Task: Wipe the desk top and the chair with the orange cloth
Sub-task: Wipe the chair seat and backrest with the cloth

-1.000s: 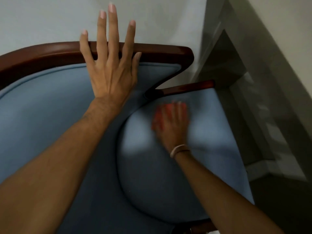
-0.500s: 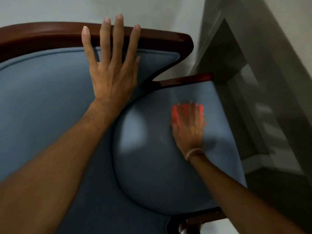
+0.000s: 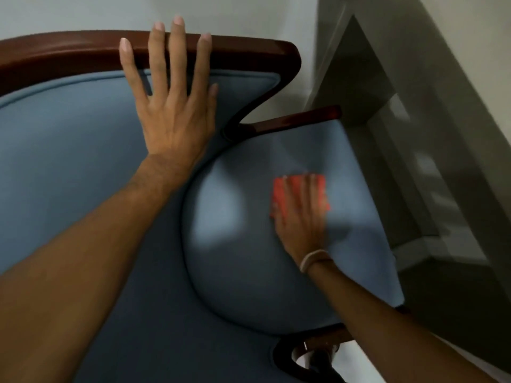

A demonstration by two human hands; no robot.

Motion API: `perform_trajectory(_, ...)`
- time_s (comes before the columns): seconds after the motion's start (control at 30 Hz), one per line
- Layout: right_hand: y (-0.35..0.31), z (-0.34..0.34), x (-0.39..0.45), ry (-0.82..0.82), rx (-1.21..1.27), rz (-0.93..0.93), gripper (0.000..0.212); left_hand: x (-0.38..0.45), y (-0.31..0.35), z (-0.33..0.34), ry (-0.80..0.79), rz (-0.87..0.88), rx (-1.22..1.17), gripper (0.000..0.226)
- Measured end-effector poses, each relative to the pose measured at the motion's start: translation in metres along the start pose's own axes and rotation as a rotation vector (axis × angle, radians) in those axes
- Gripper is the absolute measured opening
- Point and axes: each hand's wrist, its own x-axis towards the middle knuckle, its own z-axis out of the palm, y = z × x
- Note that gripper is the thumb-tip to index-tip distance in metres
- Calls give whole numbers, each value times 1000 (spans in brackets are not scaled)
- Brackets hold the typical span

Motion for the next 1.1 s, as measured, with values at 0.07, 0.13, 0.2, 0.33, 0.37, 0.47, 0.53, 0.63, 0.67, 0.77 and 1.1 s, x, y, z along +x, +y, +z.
perform_trajectory(0.07,-42,6,-6,-87,94,-232,69,-6,4,-4,4,-14,-36,53)
perform_trajectory(0.13,-54,3,-13,-169,157,-352,72,-33,12,-3,0,-27,-99,52)
perform_trajectory(0.2,-33,-3,-9,-45,209,-223,65,-83,32,-2,-99,-83,-195,52)
perform_trajectory(0.33,33,-6,18,54,75,-32,57,-183,92,10,-447,-163,-256,62)
perform_trajectory(0.37,40,-1,25,-7,27,-99,59,-196,102,17,-511,-197,-247,66)
perform_trajectory(0.47,35,23,36,-75,-107,-364,62,-209,116,39,-554,-292,-256,68)
perform_trajectory(0.53,32,33,38,-8,-129,-402,60,-204,112,52,-515,-201,-265,62)
perform_trajectory(0.63,34,41,37,128,-75,-368,54,-180,73,78,-483,48,-287,67)
perform_trajectory(0.67,34,43,36,156,-70,-365,54,-169,56,84,-490,63,-321,68)
perform_trajectory(0.77,33,45,39,170,-68,-363,57,-157,32,85,-482,-174,-483,66)
perform_trajectory(1.1,33,44,40,133,-66,-343,62,-228,58,34,-446,-755,-689,62)
